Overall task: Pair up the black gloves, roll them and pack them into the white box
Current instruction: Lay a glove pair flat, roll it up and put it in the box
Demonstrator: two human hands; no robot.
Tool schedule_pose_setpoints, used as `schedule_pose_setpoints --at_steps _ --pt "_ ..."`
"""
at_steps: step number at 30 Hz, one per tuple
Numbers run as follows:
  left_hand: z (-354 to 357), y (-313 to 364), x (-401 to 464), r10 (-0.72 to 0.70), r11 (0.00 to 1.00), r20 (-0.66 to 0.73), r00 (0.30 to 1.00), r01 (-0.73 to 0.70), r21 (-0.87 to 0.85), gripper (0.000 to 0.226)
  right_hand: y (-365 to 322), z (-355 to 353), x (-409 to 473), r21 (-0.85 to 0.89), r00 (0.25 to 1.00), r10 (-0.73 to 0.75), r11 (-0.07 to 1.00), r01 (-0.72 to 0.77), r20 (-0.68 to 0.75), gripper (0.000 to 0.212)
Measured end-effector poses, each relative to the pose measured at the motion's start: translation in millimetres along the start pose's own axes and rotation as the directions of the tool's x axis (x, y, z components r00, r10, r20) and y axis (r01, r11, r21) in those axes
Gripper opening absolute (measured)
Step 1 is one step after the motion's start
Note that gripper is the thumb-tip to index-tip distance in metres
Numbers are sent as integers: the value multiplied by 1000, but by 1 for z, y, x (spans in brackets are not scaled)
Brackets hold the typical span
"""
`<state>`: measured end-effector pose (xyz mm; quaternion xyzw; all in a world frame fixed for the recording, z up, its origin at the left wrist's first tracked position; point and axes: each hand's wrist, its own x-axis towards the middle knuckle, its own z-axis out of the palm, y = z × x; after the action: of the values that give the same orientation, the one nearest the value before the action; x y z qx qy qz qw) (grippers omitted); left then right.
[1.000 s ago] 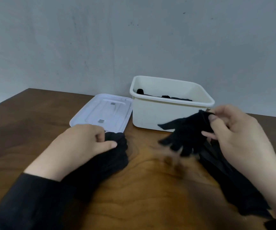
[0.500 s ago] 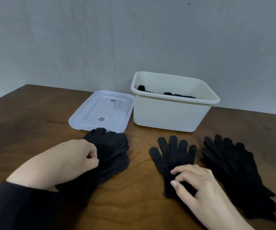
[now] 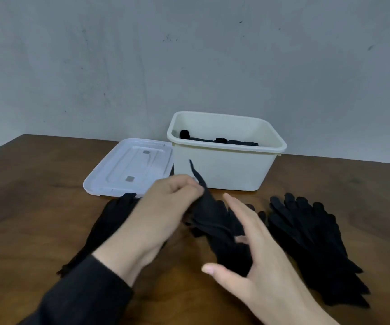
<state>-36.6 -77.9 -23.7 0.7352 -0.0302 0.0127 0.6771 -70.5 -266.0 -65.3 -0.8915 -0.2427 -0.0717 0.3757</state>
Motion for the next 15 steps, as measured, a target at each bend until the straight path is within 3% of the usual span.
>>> schedule_pose_setpoints --at_steps 4,6,9,11,15 --pt "22 -1 -2 33 999 106 994 -33 -6 28 2 -3 5 11 955 -76 997 82 -287 64" --pt "19 -6 -2 73 995 45 996 -76 61 32 -4 -21 9 51 926 -41 997 65 -376 51" --pt "9 -22 1 187 907 -85 979 -138 399 38 -16 -58 28 143 951 147 983 -112 -271 23" --pt "4 -32 4 232 840 -117 966 -138 525 38 -15 -78 43 131 959 229 969 -209 -168 7" --pt "0 -43 11 265 775 -115 957 -141 616 37 -12 -90 66 124 956 279 956 -268 -86 11"
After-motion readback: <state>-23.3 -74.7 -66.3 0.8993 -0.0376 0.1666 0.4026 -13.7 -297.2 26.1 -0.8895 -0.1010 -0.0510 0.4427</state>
